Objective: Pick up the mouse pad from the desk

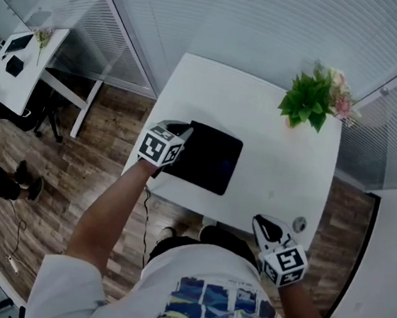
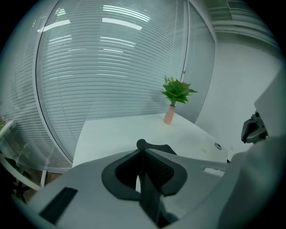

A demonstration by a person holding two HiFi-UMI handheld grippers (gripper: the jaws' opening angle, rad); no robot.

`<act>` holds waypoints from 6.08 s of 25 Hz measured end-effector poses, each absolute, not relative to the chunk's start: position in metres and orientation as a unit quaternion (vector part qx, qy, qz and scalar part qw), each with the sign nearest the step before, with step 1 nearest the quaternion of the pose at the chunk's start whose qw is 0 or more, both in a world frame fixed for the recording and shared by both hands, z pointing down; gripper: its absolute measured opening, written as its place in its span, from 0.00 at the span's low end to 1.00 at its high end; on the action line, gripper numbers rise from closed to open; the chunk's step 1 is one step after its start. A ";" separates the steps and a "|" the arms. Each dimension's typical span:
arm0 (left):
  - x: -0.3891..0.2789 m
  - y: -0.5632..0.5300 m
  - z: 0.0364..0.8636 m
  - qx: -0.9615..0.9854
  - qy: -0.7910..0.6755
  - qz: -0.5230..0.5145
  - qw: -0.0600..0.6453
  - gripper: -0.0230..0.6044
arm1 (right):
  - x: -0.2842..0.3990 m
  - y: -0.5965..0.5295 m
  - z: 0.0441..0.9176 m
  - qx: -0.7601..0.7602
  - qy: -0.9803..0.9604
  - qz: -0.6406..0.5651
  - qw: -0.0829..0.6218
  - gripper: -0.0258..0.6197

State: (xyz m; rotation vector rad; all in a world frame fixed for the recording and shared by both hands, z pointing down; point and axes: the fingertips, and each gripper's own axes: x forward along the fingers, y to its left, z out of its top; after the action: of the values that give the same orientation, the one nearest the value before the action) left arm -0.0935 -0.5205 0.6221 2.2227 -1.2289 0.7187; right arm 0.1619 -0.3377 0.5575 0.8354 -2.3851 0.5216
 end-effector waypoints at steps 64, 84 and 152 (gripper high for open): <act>-0.310 -0.360 0.252 0.835 -0.512 0.188 0.073 0.08 | 0.007 -0.240 0.523 0.280 -0.921 0.137 0.233 0.05; -0.338 -0.269 0.190 0.861 -0.481 0.167 0.022 0.08 | -0.031 -0.165 0.508 0.313 -0.918 0.109 0.218 0.04; -0.310 -0.199 0.219 0.894 -0.411 0.176 0.028 0.08 | -0.022 -0.080 0.517 0.368 -0.896 0.105 0.227 0.04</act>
State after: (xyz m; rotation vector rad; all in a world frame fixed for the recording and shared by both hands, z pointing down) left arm -0.3102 -0.1986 0.2193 2.7589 -1.2696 0.5419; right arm -0.0215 -0.0796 0.5174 1.0131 -2.4682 0.2903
